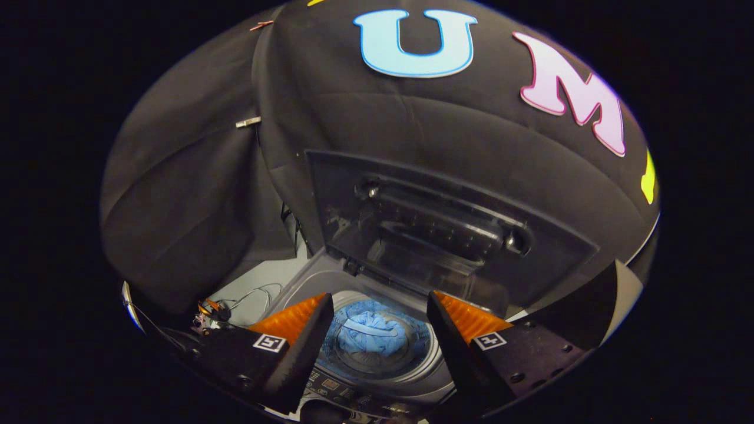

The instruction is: Put the clothes into the washing machine and then close the washing machine lid.

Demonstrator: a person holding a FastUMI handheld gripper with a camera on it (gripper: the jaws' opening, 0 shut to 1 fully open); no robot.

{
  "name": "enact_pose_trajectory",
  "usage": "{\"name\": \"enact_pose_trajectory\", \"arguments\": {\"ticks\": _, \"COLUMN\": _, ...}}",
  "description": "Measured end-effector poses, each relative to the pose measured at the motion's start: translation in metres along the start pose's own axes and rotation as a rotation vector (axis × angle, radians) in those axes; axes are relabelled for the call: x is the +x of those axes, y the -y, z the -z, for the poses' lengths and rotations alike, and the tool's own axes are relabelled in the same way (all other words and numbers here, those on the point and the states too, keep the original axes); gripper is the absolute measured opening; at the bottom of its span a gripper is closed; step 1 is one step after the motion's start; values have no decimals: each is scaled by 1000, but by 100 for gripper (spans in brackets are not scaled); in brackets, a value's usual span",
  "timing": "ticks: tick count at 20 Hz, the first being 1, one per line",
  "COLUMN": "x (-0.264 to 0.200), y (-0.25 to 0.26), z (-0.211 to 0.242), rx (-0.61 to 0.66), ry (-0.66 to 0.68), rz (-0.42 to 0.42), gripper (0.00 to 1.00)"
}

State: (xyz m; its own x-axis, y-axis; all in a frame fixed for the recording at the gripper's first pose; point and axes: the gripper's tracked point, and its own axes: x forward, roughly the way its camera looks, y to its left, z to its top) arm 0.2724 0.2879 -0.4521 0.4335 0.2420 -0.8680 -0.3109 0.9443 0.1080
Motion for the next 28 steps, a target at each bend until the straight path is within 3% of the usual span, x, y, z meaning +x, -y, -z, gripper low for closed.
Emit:
{"name": "enact_pose_trajectory", "arguments": {"ticks": 7, "x": -46, "y": 10, "z": -78, "rx": 30, "ry": 219, "rz": -7, "gripper": 100}}
{"name": "enact_pose_trajectory", "arguments": {"ticks": 14, "x": -31, "y": 60, "z": -129, "rx": 74, "ry": 377, "rz": 54, "gripper": 99}}
{"name": "enact_pose_trajectory", "arguments": {"ticks": 22, "x": 19, "y": 122, "z": -116, "rx": 231, "ry": 313, "rz": 114, "gripper": 100}}
{"name": "enact_pose_trajectory", "arguments": {"ticks": 28, "x": 34, "y": 137, "z": -102, "rx": 243, "ry": 251, "rz": 147, "gripper": 99}}
